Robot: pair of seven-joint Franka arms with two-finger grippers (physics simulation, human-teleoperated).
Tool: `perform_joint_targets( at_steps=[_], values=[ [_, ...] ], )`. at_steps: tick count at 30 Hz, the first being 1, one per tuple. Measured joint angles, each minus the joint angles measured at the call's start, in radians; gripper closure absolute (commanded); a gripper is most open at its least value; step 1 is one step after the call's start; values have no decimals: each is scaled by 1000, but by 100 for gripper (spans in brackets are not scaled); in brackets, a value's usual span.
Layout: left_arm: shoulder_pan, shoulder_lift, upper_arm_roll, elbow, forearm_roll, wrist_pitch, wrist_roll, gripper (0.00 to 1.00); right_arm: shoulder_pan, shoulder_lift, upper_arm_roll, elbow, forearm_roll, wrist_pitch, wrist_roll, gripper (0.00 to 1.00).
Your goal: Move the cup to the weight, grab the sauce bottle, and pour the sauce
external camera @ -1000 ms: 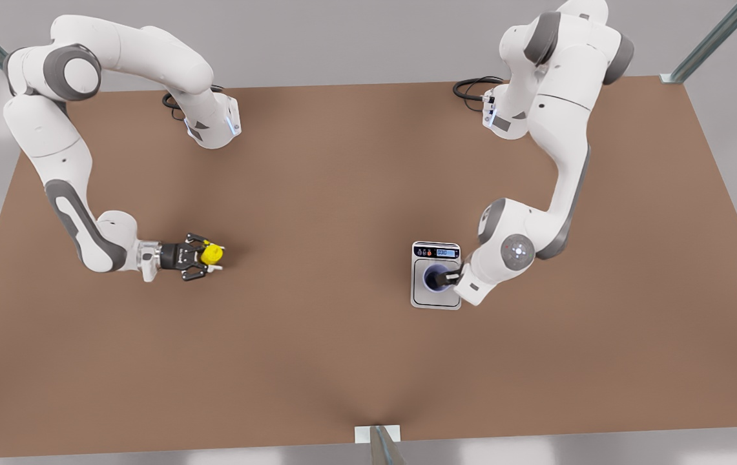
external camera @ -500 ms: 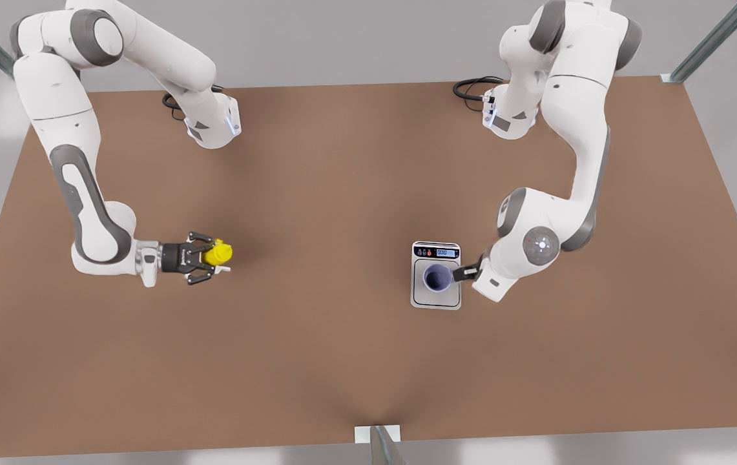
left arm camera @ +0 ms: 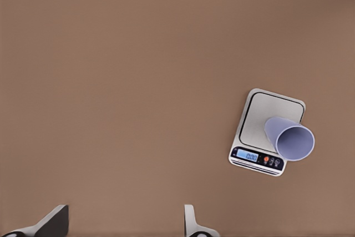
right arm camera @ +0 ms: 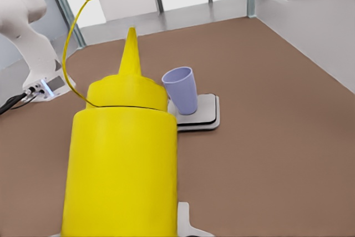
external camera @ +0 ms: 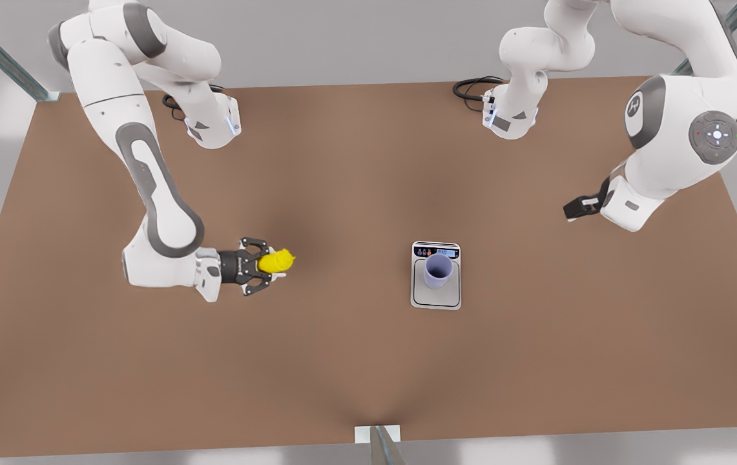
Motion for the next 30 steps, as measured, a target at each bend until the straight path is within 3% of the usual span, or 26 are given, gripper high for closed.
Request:
perform_joint_targets(
  at_steps=[7, 10, 13, 22, 30],
  values=[
    [13, 10, 0, 0, 6, 2, 0, 0, 490, 79, -376, 207, -7, 11, 195, 59],
    [24, 12, 0, 0, 6, 1, 0, 0, 598, 137, -429, 285, -12, 58, 295, 59],
    [17, 20, 0, 0, 6, 2, 0, 0, 743, 182, -548, 356, -17, 70, 394, 59],
    [20, 23, 0, 0, 7, 2, 0, 0, 832, 492, -594, 779, -216, 145, 853, 59],
    [28, 29, 0, 0, 7, 3, -1, 0, 920, 534, -611, 806, -245, 236, 881, 59]
  ],
)
